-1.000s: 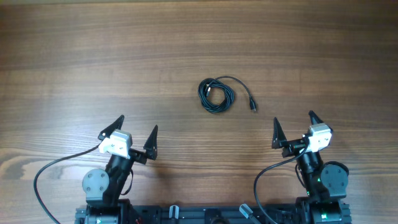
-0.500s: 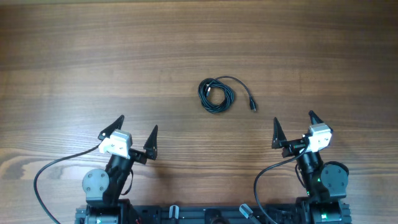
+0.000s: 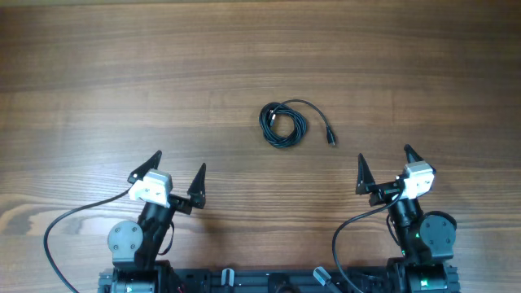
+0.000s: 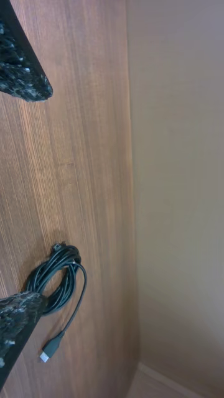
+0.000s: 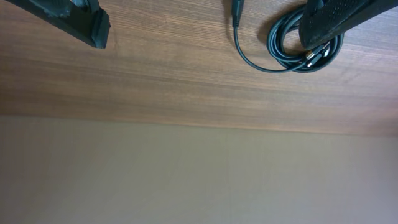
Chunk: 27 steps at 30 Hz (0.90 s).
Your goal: Untangle cables
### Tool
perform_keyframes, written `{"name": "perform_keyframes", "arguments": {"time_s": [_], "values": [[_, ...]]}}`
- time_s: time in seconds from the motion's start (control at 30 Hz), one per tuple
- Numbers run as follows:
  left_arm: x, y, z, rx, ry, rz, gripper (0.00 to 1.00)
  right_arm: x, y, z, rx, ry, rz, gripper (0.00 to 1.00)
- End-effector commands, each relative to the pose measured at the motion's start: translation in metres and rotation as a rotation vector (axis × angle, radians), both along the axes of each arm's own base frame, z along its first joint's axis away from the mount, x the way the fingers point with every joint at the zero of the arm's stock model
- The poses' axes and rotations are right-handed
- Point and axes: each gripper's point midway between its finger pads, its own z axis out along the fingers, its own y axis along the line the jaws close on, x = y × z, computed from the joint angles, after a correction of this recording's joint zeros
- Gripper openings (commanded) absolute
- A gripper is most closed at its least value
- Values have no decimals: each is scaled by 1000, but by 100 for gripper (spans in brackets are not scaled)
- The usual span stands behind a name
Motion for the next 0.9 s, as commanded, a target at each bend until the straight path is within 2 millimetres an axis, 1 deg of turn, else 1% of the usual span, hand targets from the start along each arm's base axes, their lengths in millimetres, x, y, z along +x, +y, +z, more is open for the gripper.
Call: {"name": "perform_keyframes", "arguments": {"time_s": [0.0,0.17,0.23,0.4,0.47,0.53,0.63,0.77,0.87], "values": [[0,0,-2,-67,26,3,100,0,1,1,14,-4,9,100],[1,0,-1,-113,48,6,100,0,1,1,13,-4,9,100],[1,1,5,-112,40,11,100,0,1,1,13,-4,9,100],[4,12,20,-110,26,77,100,0,1,1,13,-4,9,100],[5,12,22,-110,37,78,100,0,1,1,13,-4,9,100],[8,17,22,-109,46,108,100,0,1,1,13,-4,9,100],[10,17,29,-126,21,107,100,0,1,1,14,-4,9,100],[12,17,26,-165,48,108,100,0,1,1,13,-4,9,100],[13,12,23,-178,76,81,100,0,1,1,13,-4,9,100]]}}
